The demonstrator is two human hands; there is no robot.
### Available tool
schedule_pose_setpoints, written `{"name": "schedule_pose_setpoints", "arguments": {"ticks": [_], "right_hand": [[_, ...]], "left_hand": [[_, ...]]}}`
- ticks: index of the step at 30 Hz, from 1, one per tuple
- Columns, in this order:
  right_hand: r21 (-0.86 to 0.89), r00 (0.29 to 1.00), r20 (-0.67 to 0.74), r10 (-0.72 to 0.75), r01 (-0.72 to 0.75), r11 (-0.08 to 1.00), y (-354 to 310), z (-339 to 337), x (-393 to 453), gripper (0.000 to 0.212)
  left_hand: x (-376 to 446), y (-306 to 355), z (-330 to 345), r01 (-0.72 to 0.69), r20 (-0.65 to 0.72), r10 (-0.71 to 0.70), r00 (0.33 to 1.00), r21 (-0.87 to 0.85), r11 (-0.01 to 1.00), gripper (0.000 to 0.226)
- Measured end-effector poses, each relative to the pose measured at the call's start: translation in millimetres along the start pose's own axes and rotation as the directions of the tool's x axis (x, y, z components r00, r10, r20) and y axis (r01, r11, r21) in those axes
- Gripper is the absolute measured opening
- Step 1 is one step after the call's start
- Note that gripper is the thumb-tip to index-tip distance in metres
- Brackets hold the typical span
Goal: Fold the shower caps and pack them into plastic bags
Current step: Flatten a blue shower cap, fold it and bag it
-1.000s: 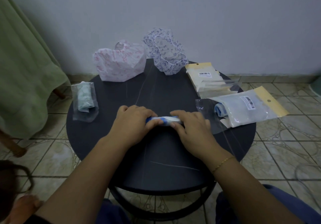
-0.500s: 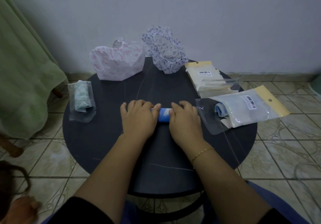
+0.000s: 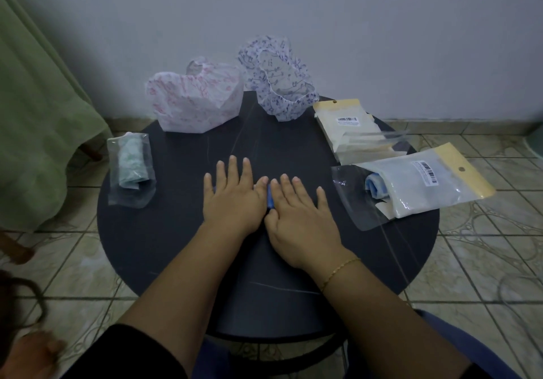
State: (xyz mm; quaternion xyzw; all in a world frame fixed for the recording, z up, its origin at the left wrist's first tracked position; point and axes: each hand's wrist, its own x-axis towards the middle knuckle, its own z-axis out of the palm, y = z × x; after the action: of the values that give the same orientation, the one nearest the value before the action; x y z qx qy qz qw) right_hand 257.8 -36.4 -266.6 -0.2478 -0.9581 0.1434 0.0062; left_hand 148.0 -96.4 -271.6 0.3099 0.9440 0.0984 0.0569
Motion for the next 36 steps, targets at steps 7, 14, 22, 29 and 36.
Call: {"name": "schedule_pose_setpoints", "arguments": {"ticks": [7, 14, 22, 29, 36], "right_hand": [[0.001, 0.997, 0.073, -0.004, 0.004, 1.000, 3, -8, -3, 0.058], [-0.044, 0.996, 0.085, 0.002, 0.002, 0.999, 2, -15, -18, 0.058], [0.015, 0.993, -0.089, 0.083, -0.082, 0.997, 9, -22, -40, 0.044], [0.451, 0.955, -0.148, 0.255, -0.164, 0.877, 8, -15, -40, 0.052], [0.968, 0.947, -0.043, 0.319, -0.040, 0.248, 10, -24, -38, 0.056]], "left_hand": [[-3, -12, -5, 0.037, 0.077, -0.039, 0.996, 0.021, 0.999, 0.065], [-16, -29, -10, 0.110, 0.080, -0.110, 0.991, 0.007, 0.994, 0.073], [-55, -20, -14, 0.083, -0.192, -0.120, 0.974, -0.190, 0.978, 0.058], [-85, 18, -20, -0.033, 0.022, 0.059, 0.998, -0.618, 0.785, 0.024], [-77, 35, -17, 0.125, 0.118, -0.059, 0.991, -0.984, 0.126, 0.028]]}}
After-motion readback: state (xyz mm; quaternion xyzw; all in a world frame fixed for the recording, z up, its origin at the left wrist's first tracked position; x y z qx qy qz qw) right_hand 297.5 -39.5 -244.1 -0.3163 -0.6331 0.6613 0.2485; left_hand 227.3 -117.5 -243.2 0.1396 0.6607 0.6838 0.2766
